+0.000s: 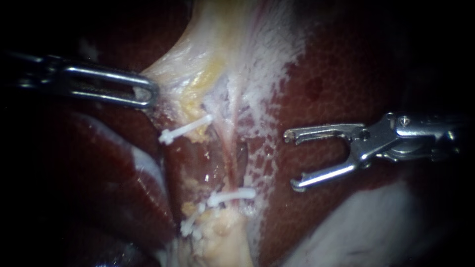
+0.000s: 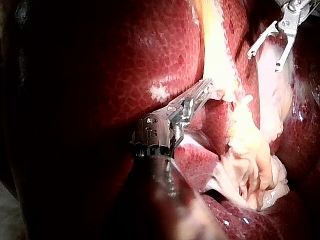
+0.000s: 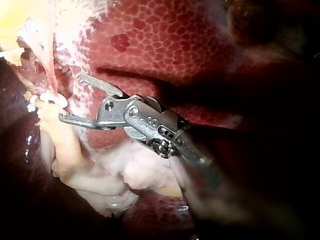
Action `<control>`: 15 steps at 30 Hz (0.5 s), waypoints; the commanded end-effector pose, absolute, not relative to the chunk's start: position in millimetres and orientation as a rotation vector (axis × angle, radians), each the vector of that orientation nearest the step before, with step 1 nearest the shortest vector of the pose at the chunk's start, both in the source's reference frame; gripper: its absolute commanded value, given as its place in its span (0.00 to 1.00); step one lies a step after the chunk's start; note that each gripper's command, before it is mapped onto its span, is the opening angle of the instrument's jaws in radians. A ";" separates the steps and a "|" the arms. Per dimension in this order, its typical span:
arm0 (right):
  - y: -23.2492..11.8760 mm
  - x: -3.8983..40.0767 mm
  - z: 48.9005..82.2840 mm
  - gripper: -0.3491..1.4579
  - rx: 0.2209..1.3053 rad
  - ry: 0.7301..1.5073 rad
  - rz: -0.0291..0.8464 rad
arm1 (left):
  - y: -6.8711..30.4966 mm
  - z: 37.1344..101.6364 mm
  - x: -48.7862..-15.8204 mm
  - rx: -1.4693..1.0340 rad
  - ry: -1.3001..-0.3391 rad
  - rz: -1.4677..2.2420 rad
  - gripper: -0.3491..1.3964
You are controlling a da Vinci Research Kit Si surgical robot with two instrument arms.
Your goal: Going back first clip right tube
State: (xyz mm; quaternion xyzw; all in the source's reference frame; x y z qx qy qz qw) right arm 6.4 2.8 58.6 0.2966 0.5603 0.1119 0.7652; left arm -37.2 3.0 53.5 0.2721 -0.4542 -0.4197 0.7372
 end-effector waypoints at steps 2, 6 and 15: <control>2.9 6.4 58.5 0.52 0.645 1.217 0.244 | 2.6 54.5 -38.0 0.612 -0.993 -0.915 0.00; 3.0 6.2 58.4 0.52 0.646 1.217 0.245 | 2.0 55.5 -39.6 0.628 -0.986 -0.904 0.00; 3.1 6.1 58.2 0.52 0.647 1.217 0.246 | 1.5 55.2 -40.5 0.637 -0.982 -0.901 0.00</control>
